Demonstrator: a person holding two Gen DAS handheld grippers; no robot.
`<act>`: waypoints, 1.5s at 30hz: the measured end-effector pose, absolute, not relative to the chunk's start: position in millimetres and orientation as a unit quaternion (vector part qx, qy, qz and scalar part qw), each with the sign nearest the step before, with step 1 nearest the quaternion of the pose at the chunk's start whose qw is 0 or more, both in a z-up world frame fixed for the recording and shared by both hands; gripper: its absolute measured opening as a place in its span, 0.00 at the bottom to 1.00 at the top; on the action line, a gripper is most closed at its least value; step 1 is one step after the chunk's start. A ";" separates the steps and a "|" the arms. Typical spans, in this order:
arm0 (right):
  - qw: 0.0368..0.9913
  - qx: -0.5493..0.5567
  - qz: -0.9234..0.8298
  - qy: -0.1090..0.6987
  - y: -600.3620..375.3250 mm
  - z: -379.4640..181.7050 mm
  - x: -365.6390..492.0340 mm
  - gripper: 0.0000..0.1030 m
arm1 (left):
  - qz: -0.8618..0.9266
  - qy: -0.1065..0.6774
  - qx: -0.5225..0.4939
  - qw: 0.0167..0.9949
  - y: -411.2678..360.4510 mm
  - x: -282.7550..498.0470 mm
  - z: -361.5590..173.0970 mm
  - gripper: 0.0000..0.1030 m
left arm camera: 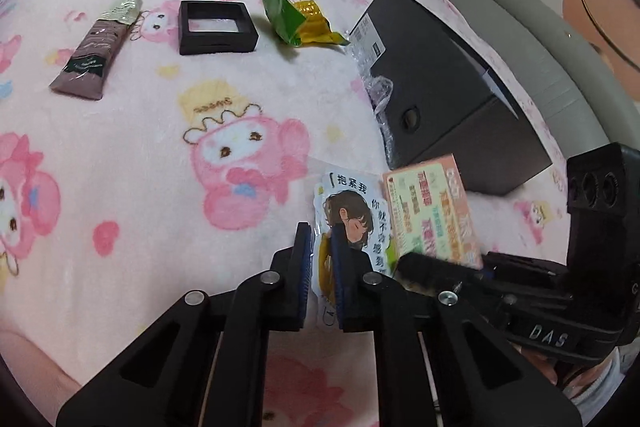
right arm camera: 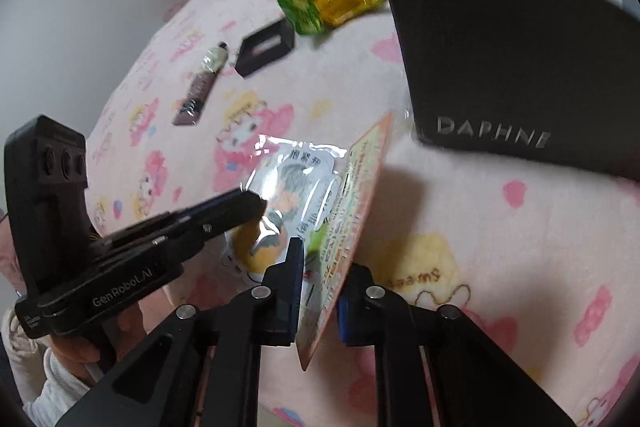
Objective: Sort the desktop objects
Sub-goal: 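Grasp the sticker and printed card together with the left gripper, then carry the cards with the left gripper and lower them into the box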
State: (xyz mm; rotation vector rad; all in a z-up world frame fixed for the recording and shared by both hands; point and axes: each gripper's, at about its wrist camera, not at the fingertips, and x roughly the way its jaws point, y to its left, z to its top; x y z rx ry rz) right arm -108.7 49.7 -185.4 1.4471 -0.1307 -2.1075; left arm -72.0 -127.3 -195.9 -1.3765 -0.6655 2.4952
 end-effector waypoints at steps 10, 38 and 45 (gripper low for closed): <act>0.304 0.495 -0.807 -0.105 87.9 -136.3 -100.8 0.06 | 0.870 -0.245 -0.411 0.121 -103.7 -53.1 -145.0 0.08; 0.223 0.425 -0.872 -0.097 180.7 -108.4 -232.9 0.09 | 0.891 -0.145 -0.412 0.121 22.1 -217.1 -110.3 0.08; 0.222 0.436 -0.867 -0.093 186.2 -124.9 -234.7 0.09 | 0.888 -0.108 -0.436 0.099 39.5 -217.5 -121.8 0.08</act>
